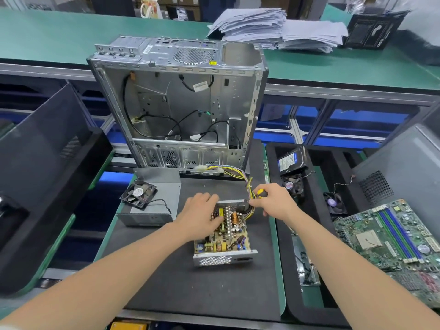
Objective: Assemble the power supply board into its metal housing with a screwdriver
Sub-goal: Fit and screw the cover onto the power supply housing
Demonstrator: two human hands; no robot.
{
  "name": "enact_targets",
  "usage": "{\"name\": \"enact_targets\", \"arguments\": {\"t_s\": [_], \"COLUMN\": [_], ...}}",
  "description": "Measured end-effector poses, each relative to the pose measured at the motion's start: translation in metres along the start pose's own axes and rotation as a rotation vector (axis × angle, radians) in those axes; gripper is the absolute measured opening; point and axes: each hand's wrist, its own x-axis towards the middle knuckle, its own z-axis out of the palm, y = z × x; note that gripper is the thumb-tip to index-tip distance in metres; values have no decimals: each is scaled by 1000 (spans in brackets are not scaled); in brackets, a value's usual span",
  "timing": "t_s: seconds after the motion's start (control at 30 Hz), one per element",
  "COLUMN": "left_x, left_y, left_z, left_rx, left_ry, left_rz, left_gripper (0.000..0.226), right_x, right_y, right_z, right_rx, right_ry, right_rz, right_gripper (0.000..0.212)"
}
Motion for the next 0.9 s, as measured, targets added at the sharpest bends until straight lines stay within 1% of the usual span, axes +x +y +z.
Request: {"name": "enact_targets", "arguments": {"t_s": [0.2,0.33,0.47,0.57,0.67,0.8,0.83,0.9], "left_x": [0,2,3,4,5,10,11,8], "left_y": [-2,-3,-4,-3,-6,-16,-18,-22], "left_z": [-4,-6,-9,-10,-13,-25,-27,-27], "left_rx": [28,18,30,39,12,-149,-205,-311], "left_ry": [-32,-89,-116,-144,-187,-295,-288,-214], "left_rz": [45,53,66,69,79,79,67,-7], "left_gripper": [42,45,48,51,54,54,52,48], "right_x": [9,20,32,41,46,47,46,44], "right_y": [10,4,-7,-13,-14,-6,-3,5], "right_z": [5,11,16,18,22,19,17,14], "right_rx": [358,469,463,432,442,468,462,438], "right_ry": [-48,-99,-137,-183,-195,-223,-227,-244], "right_rz": [107,178,211,209,231,236,235,243], "right_gripper": [11,23,30,29,27,26,25,29]}}
